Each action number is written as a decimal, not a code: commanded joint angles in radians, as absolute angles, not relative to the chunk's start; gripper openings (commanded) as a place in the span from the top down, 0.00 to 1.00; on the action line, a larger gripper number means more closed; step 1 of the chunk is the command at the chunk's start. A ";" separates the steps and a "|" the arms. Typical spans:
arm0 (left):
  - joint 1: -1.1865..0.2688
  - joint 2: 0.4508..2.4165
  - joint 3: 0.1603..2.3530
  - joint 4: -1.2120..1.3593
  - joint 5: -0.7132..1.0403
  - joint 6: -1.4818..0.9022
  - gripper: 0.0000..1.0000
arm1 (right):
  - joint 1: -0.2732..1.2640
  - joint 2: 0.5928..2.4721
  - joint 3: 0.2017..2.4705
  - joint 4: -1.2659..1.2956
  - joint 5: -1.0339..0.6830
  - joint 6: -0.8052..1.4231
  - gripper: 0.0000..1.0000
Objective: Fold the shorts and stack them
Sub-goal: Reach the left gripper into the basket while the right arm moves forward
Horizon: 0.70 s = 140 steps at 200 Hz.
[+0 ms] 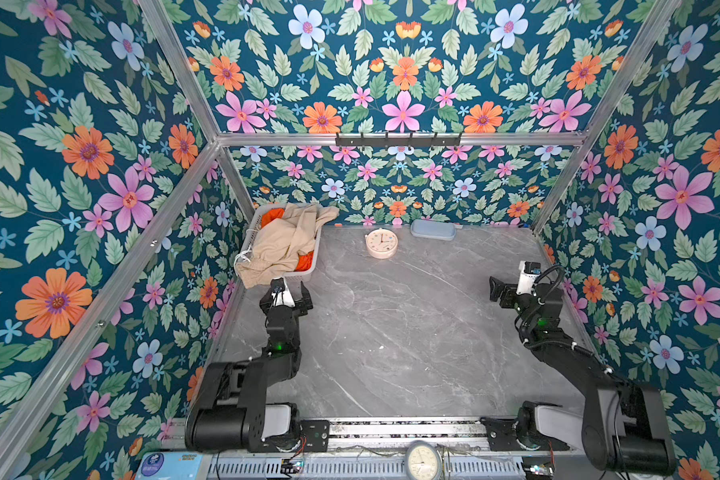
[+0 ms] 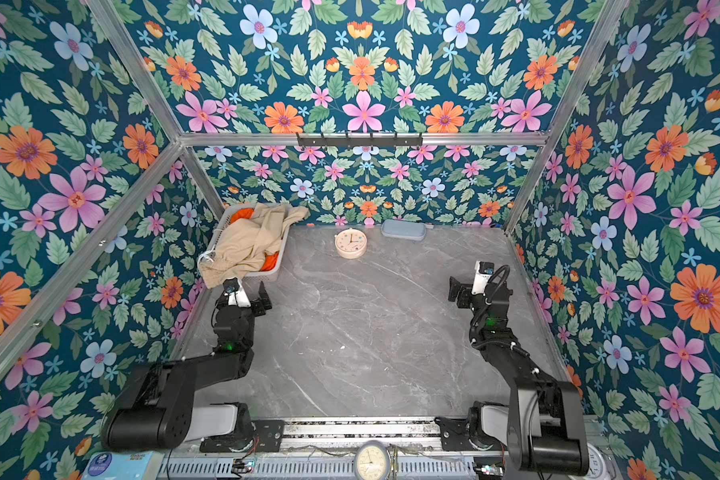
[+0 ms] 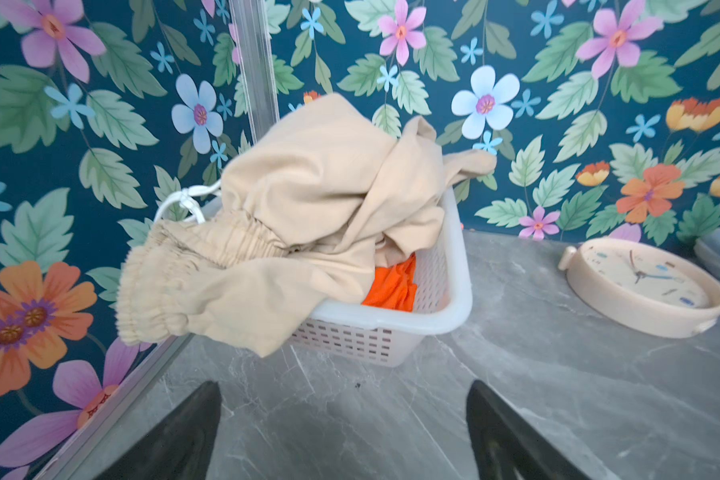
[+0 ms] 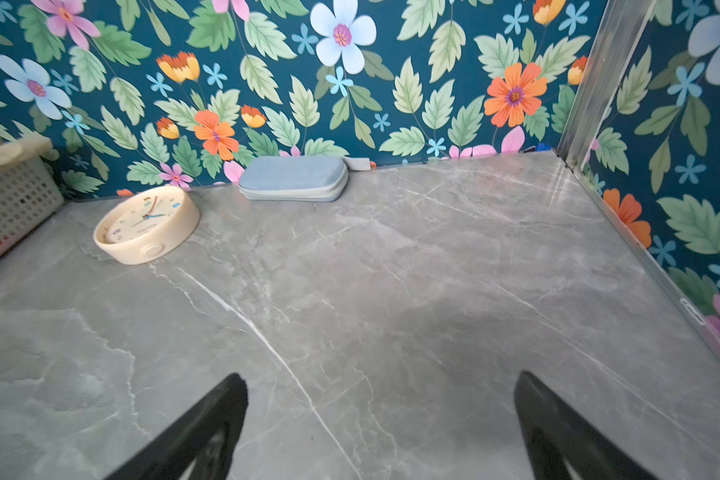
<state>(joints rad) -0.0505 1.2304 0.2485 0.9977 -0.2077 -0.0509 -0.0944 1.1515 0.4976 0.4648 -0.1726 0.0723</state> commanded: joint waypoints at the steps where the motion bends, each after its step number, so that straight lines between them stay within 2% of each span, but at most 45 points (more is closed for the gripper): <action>1: -0.052 1.100 0.282 0.681 -0.203 -0.111 0.08 | -0.094 1.089 0.583 0.174 -0.127 0.181 0.01; 23: -0.052 0.975 0.352 0.482 -0.189 -0.156 0.08 | -0.094 1.066 0.696 -0.018 -0.135 0.285 0.01; 56: -0.052 0.951 0.541 0.269 -0.150 -0.190 0.09 | -0.093 1.091 0.789 -0.096 -0.345 0.407 0.01; 81: -0.052 1.040 0.727 0.143 -0.102 -0.207 0.11 | -0.058 1.110 0.791 -0.056 -0.423 0.478 0.01; 140: -0.049 1.389 1.283 -0.288 -0.025 -0.158 0.12 | 0.211 1.152 0.792 -0.031 -0.338 0.468 0.01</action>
